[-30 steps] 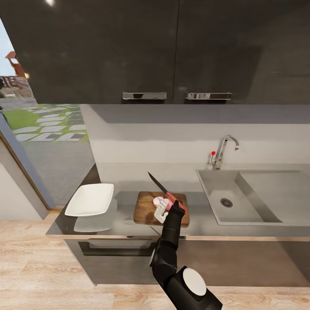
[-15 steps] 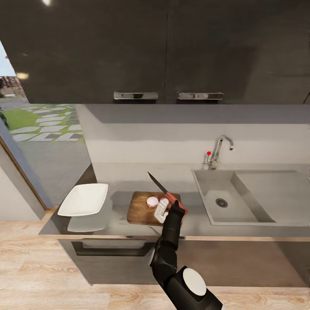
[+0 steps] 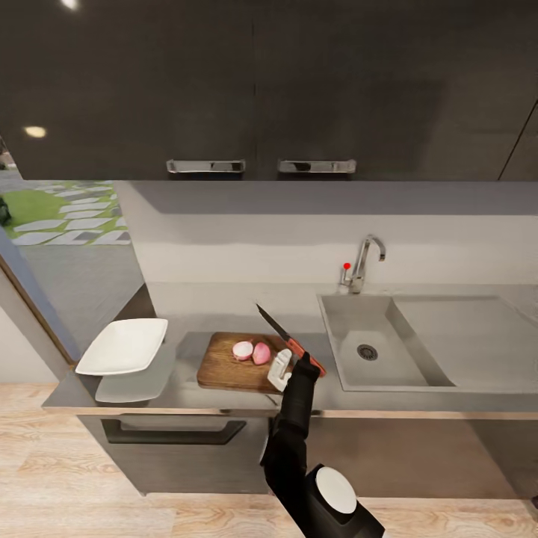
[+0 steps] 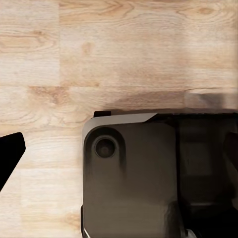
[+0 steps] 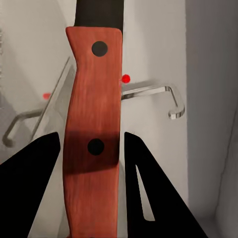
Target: In the kitchen, take the Vidalia onion out of the sink, dice it on the chopping board with the paring knife, put the diced onion into the bowl on the countertop, then place both the paring knife and the chopping board into the sink.
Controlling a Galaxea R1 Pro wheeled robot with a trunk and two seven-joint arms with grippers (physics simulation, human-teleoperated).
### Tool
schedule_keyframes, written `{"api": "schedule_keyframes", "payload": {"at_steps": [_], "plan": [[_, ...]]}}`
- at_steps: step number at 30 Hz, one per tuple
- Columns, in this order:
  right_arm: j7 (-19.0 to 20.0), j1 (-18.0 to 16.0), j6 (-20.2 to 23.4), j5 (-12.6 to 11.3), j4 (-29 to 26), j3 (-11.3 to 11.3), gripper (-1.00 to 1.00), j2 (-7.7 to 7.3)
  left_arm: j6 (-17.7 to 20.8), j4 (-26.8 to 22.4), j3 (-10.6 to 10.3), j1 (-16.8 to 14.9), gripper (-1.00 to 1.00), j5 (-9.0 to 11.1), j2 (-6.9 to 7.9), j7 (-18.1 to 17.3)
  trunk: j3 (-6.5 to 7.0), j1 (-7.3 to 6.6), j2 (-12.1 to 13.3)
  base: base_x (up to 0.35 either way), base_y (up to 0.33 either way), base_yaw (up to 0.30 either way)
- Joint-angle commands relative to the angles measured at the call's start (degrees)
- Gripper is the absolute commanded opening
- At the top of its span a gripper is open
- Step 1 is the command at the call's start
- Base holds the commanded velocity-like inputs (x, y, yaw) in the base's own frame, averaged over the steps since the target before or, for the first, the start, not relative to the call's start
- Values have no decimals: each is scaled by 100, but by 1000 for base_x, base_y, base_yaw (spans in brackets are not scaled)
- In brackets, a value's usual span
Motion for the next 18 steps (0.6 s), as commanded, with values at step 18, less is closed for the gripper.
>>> {"api": "schedule_keyframes", "payload": {"at_steps": [18], "plan": [[-32,-8,9,-316,440,28,-100,0,-8,-8,-10,1,100,12,2,7,-10,3,-11,0,-3,0]]}}
